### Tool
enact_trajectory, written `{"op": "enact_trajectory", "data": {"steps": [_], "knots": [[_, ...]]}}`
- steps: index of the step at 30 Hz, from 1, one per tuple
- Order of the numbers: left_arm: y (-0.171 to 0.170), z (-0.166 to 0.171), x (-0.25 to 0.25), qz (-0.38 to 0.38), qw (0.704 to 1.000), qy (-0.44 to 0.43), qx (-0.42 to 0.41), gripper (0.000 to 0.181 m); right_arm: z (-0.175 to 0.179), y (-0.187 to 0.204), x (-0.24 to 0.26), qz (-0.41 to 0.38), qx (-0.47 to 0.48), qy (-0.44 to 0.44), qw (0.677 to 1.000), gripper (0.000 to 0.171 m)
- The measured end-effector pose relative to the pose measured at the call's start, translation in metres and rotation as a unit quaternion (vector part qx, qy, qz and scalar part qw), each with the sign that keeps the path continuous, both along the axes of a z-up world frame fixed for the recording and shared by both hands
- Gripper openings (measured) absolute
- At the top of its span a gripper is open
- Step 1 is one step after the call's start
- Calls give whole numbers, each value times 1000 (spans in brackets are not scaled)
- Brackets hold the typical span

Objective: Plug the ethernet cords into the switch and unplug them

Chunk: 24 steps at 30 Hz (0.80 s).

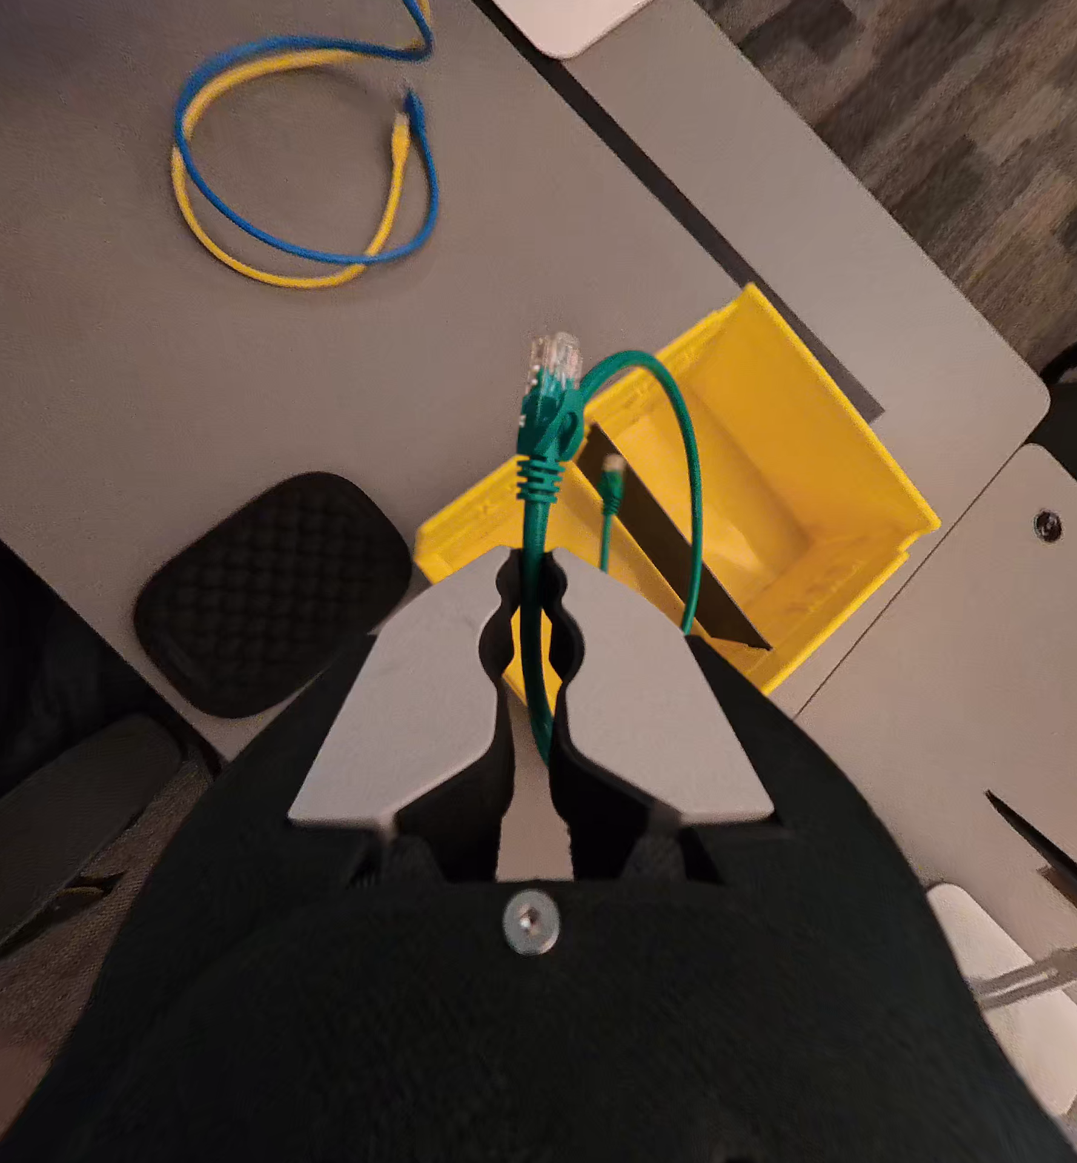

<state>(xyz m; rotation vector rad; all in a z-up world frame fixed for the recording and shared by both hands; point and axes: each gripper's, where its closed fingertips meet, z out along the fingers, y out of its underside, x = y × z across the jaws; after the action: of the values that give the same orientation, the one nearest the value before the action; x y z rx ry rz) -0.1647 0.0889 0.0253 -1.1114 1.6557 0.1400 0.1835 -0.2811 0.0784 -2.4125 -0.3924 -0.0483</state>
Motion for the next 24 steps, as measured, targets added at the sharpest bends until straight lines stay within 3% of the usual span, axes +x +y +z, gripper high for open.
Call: {"op": "enact_trajectory", "data": {"steps": [4, 8, 16, 20, 24], "knots": [[0, -2, 1, 0, 1000, 3, 0, 30, -45, -2, 7, 38, -69, -9, 997, 7], [0, -3, 2, 0, 1000, 7, 0, 30, -93, -11, -5, 88, -182, 36, 979, 7], [-4, -6, 6, -4, 1000, 15, 3, 30, -172, -7, 12, 110, -313, -68, 941, 9], [-7, -6, 7, -8, 1000, 16, 2, 30, -198, -15, 11, 106, -354, -78, 926, 24], [-9, -7, 8, -15, 1000, 13, -7, 30, -186, -16, 12, 91, -325, -86, 937, 29]]}}
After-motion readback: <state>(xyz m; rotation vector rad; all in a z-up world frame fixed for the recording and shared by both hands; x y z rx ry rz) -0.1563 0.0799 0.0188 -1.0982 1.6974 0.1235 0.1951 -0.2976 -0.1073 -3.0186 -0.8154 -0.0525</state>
